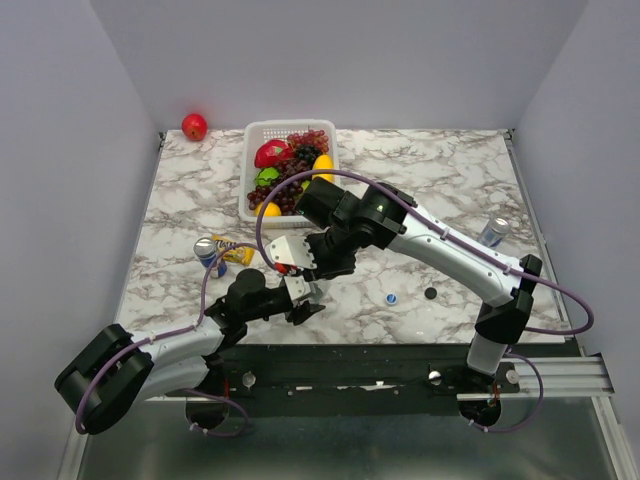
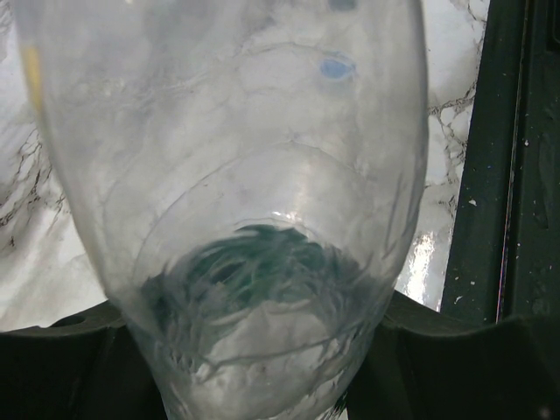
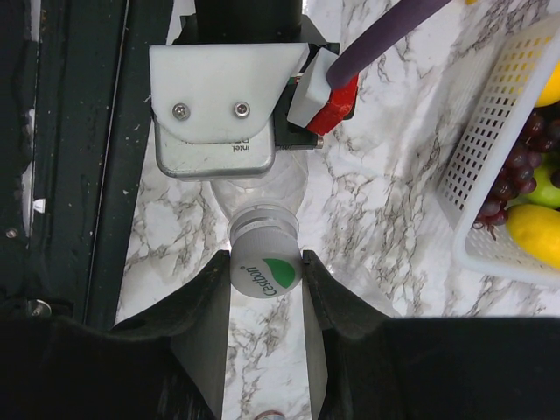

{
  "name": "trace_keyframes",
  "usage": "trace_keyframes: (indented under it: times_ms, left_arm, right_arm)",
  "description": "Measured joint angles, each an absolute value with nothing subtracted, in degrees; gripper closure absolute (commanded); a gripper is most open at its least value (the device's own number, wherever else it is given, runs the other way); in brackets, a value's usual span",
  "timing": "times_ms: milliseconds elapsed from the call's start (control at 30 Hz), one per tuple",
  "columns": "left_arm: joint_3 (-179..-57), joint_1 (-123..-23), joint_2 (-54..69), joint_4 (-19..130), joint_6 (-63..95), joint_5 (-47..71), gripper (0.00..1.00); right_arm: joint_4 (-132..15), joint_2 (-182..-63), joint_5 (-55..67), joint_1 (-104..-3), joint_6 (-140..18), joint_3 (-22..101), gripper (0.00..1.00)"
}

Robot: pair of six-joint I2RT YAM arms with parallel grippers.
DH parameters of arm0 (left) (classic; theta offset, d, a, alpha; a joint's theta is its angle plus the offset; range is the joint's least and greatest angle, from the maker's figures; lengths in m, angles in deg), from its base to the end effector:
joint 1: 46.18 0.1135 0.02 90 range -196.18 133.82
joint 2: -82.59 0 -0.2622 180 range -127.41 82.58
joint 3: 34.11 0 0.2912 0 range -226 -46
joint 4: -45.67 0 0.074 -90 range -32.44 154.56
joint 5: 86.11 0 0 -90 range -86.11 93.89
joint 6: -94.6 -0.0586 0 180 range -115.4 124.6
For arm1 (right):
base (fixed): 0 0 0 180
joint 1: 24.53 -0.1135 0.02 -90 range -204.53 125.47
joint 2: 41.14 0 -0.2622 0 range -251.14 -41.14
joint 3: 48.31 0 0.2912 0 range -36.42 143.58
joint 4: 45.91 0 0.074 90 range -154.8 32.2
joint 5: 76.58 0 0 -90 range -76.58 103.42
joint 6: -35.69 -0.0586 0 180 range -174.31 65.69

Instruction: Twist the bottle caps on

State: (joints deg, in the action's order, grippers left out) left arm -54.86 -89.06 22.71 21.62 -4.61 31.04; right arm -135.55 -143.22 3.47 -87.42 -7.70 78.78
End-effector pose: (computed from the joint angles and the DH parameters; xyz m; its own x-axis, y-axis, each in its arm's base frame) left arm 0.1548 -0.1803 0.1237 -0.0396 0.2311 -0.9721 0.9469 0.3193 0.0374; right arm 0.1711 0.3564 0.3740 0.3788 -0.8308 -0.4078 -0.9247 -0.3214 -0.2041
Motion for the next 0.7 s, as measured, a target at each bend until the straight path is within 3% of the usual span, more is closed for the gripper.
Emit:
trace_keyframes:
  times_ms: [200,300,700]
  left_arm:
    - [-54.9,-89.1,22.7,21.6,-4.1,30.7,1.00]
    - [-54.9,-89.1,22.7,21.4,-3.8,30.4,1.00]
    - [-55.7,-89.1,22.7,20.0,-3.0,29.8,1.00]
  right_arm:
    - [-135.4,-143.2,3.5,-87.4,-7.9,78.8,0.64]
    - [-135.4,-143.2,3.5,-87.4,-8.4,79.1,0.57]
    - [-135.9,-143.7,3.6,-87.4,-9.4,82.4,0.56]
